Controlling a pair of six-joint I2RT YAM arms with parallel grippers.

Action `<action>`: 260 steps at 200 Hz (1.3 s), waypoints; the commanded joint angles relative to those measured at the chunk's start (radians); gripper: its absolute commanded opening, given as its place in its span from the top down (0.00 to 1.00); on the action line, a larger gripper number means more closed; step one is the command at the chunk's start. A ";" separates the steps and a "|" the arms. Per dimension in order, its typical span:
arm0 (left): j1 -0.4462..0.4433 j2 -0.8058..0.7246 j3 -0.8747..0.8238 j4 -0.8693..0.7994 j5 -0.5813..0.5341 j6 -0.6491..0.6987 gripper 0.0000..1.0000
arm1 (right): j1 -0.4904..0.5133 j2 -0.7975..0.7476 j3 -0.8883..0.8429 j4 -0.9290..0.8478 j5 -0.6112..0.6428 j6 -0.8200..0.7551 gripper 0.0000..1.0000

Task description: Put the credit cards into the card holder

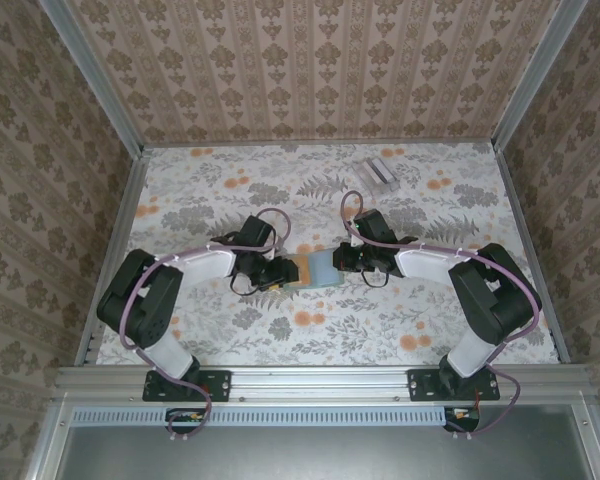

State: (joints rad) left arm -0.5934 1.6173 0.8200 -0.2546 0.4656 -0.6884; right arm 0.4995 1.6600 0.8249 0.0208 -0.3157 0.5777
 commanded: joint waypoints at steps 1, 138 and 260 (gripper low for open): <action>-0.009 -0.098 -0.003 0.106 0.033 0.002 0.50 | 0.005 0.011 -0.010 0.038 -0.042 0.021 0.92; -0.106 0.062 0.143 0.187 0.064 0.042 0.51 | -0.039 0.005 -0.111 0.216 -0.084 0.137 0.85; -0.123 0.144 0.161 0.158 0.051 0.030 0.59 | -0.103 -0.065 -0.152 0.199 -0.106 0.118 0.67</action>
State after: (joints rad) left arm -0.7078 1.7401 0.9550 -0.0788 0.5159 -0.6685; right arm 0.4091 1.6138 0.6823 0.2146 -0.4019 0.7105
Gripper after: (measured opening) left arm 0.427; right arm 0.339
